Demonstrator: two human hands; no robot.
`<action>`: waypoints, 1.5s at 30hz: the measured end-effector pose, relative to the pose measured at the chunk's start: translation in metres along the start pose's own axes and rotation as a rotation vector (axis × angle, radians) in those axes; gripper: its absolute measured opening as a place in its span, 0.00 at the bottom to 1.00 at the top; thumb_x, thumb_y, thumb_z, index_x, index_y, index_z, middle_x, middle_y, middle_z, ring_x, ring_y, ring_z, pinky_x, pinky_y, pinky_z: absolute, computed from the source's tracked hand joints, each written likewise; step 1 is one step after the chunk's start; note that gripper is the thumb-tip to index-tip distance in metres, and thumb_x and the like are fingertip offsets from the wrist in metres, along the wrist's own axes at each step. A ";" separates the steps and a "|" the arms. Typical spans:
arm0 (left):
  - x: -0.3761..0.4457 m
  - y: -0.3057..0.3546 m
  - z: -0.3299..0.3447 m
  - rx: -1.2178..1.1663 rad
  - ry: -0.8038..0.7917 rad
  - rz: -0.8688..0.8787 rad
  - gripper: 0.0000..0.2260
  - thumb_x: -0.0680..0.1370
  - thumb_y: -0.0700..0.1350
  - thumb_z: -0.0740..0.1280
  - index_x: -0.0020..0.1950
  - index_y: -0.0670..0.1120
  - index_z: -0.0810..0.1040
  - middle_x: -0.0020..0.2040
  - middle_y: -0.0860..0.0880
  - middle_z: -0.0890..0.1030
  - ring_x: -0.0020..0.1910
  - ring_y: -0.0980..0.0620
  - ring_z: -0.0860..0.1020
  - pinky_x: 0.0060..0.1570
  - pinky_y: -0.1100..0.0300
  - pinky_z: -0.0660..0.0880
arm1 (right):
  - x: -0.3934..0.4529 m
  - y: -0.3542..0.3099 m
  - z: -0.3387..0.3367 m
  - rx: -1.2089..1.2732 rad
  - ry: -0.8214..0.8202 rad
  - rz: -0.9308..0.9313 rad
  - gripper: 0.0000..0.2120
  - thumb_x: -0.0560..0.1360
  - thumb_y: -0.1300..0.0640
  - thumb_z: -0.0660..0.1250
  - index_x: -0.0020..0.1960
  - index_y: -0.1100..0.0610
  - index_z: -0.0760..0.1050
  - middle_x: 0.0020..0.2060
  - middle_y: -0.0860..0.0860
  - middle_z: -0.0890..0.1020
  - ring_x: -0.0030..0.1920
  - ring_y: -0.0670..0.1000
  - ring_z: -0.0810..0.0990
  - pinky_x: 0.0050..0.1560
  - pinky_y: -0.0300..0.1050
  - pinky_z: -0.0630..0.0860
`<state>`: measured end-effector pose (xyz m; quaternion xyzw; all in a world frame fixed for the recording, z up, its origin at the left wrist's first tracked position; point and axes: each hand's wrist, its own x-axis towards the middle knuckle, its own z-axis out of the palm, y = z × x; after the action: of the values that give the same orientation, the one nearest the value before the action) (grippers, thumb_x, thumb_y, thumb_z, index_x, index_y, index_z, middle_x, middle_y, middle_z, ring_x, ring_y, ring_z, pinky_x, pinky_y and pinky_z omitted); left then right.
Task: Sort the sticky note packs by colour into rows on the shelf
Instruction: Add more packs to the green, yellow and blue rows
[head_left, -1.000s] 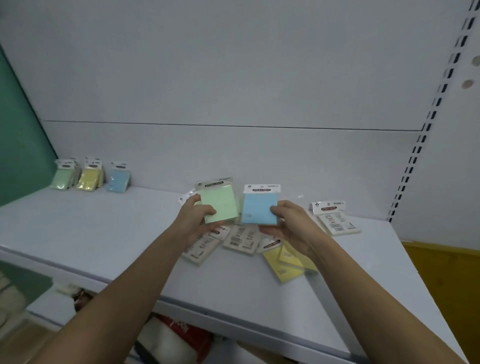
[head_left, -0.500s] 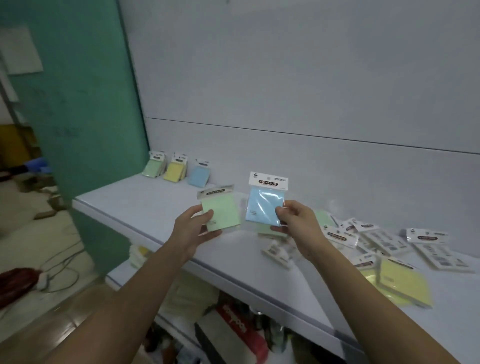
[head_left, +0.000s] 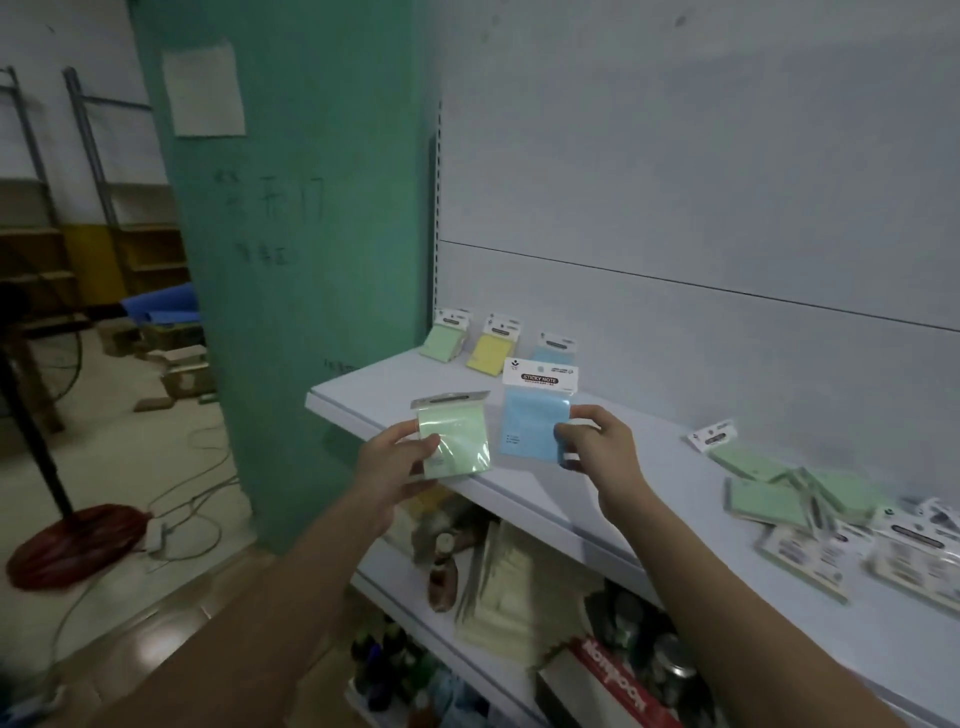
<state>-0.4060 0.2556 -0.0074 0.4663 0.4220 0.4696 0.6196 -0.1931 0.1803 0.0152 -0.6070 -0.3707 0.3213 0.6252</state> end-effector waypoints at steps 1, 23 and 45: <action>0.007 0.002 -0.008 -0.009 0.001 0.004 0.10 0.75 0.38 0.70 0.54 0.48 0.79 0.50 0.44 0.83 0.49 0.45 0.81 0.49 0.49 0.79 | 0.002 -0.002 0.006 -0.026 -0.003 -0.008 0.09 0.73 0.67 0.64 0.53 0.61 0.75 0.48 0.54 0.82 0.46 0.50 0.82 0.35 0.39 0.76; 0.263 0.001 0.016 -0.004 -0.246 -0.077 0.09 0.77 0.36 0.68 0.56 0.44 0.78 0.48 0.44 0.82 0.44 0.46 0.81 0.38 0.55 0.81 | 0.220 0.063 0.049 -0.060 0.258 0.035 0.08 0.74 0.66 0.67 0.53 0.60 0.76 0.40 0.54 0.83 0.39 0.54 0.80 0.38 0.45 0.75; 0.382 -0.019 0.040 0.036 -0.682 -0.065 0.14 0.77 0.33 0.66 0.61 0.42 0.77 0.52 0.44 0.83 0.44 0.51 0.84 0.37 0.55 0.82 | 0.277 0.100 0.059 -0.455 0.660 -0.009 0.08 0.76 0.58 0.66 0.56 0.56 0.77 0.46 0.50 0.82 0.48 0.49 0.80 0.44 0.40 0.74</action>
<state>-0.2867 0.6183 -0.0498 0.5937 0.2136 0.2592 0.7313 -0.0953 0.4523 -0.0645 -0.7989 -0.2145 0.0160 0.5616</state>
